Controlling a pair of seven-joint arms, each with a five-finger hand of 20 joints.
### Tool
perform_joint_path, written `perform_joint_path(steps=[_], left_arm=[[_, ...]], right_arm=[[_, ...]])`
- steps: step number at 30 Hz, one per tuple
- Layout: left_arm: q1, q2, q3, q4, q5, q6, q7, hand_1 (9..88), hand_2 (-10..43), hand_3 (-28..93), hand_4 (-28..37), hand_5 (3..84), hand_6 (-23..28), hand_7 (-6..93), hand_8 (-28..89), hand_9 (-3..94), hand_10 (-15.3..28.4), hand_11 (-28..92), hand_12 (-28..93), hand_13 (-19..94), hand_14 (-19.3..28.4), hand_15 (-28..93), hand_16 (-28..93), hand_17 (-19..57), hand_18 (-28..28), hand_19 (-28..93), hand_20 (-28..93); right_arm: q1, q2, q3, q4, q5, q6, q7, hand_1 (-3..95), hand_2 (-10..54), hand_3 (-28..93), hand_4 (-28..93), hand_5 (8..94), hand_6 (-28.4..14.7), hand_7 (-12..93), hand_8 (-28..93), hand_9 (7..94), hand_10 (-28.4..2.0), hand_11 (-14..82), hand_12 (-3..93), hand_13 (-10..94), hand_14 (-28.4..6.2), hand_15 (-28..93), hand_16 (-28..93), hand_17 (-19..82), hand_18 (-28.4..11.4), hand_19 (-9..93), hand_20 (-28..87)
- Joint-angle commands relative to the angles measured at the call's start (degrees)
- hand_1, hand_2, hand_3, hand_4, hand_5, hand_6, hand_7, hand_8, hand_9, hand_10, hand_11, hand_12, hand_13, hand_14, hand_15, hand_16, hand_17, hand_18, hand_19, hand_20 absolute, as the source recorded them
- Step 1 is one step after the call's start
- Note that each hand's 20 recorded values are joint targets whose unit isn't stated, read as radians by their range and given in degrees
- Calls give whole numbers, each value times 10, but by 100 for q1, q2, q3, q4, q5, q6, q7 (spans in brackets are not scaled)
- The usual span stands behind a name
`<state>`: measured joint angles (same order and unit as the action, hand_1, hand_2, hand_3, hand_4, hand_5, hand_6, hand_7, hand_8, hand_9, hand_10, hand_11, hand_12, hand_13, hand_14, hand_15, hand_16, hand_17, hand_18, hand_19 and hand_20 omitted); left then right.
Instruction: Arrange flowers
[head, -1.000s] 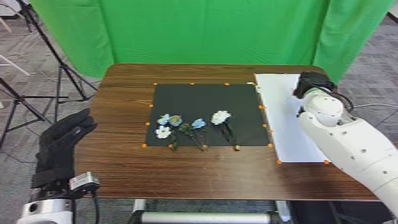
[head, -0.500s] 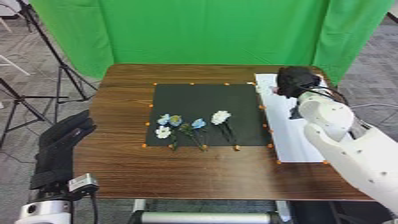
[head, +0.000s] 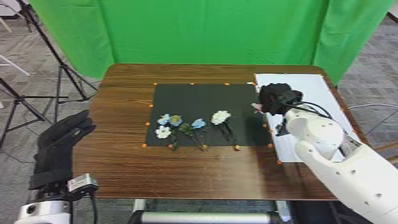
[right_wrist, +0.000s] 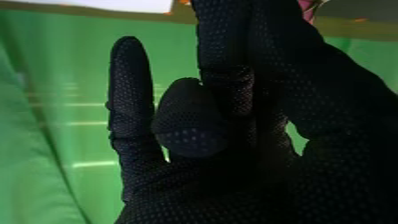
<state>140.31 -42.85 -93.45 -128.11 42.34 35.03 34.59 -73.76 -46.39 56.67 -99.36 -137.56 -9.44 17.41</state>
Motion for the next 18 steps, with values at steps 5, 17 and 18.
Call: perform_joint_path(steps=[5,17,18], left_arm=[[-13,-46,32,-25,23,5,-30,278,36,821,-170,405,108,209,-121,318,191,422,98,194,238,658,-165,-128,187,517,123],[-2,-78,17,-25,35,-9,-62,278,36,822,-169,406,109,208,-121,318,191,421,98,195,239,658,-166,-128,187,517,123],[-16,-81,23,-23,40,-4,-63,278,35,821,-170,406,109,208,-121,318,191,421,98,195,239,658,-166,-128,187,517,123]], right_arm=[[-293,-284,-70,-53,-147,-110,-7,526,-95,763,-283,796,14,332,19,909,-52,163,378,818,-37,799,223,316,-177,900,-29],[-674,-500,151,-324,-309,-266,-264,525,-95,764,-283,797,13,330,20,907,-54,164,377,816,-38,798,222,314,-178,901,-35],[-686,-503,149,-343,-308,-260,-277,525,-95,764,-283,797,13,330,20,907,-54,163,377,816,-38,798,222,313,-178,901,-35]])
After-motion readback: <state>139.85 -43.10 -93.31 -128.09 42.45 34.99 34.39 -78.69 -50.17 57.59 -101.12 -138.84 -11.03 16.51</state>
